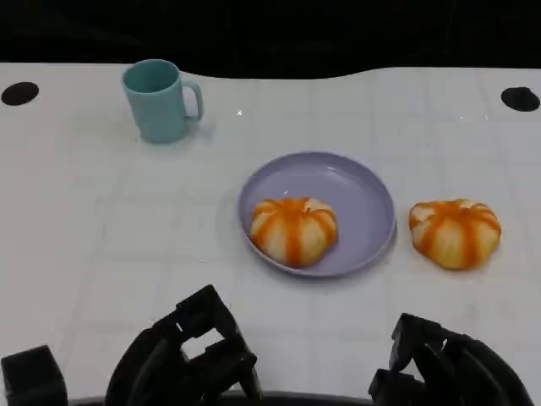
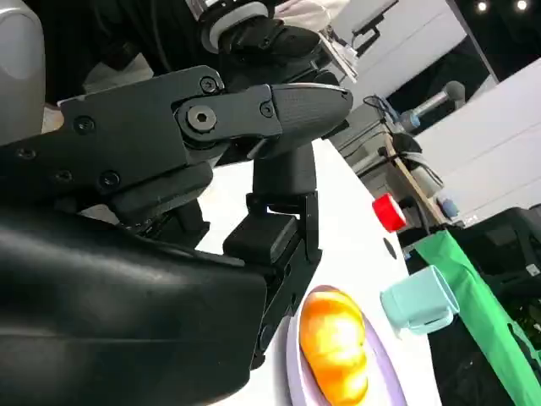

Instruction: Grasp the bread from the table and place it into the plate.

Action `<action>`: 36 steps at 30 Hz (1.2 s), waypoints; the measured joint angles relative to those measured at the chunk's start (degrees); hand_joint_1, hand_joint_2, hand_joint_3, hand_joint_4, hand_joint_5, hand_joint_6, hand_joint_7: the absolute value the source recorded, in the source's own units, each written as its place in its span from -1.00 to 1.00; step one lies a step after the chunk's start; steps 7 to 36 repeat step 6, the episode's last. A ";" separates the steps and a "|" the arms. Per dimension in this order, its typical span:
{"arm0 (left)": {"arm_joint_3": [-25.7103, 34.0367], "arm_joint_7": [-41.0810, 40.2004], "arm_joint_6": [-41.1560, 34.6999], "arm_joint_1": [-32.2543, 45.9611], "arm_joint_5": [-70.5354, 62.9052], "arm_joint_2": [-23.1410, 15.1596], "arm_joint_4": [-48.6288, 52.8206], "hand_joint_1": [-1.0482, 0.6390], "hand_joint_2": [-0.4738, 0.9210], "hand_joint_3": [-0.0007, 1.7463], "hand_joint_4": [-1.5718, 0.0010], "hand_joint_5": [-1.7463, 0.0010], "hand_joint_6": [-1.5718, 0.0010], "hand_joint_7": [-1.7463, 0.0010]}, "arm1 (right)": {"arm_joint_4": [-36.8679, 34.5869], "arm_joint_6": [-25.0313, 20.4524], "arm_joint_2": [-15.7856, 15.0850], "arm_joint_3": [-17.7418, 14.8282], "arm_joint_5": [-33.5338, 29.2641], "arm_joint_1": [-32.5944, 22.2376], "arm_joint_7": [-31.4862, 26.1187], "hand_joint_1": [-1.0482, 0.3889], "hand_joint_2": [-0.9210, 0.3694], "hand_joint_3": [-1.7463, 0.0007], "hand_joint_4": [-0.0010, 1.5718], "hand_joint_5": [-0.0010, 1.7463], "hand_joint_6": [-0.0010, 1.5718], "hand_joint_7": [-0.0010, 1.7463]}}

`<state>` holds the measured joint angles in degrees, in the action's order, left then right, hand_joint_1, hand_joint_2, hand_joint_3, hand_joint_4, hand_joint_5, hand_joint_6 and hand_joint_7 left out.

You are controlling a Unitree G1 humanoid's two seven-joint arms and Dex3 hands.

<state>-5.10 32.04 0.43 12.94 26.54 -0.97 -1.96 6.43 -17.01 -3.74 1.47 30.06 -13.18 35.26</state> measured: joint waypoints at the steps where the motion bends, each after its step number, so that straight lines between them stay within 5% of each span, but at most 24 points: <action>1: 0.01 0.23 0.00 0.00 0.00 -0.03 0.11 -0.28 1.00 -0.88 0.14 -1.00 0.42 -1.00 | 0.00 0.05 0.00 0.00 -0.02 0.00 0.00 -0.53 -1.00 0.72 0.08 0.87 -0.05 0.60; 36: 0.08 0.60 0.00 0.00 -0.02 -0.10 0.33 -0.28 0.99 -0.88 0.14 -1.00 0.41 -1.00 | 0.00 0.52 0.02 0.00 -0.07 0.00 -0.01 -0.52 -1.00 0.72 0.09 0.86 -0.05 0.60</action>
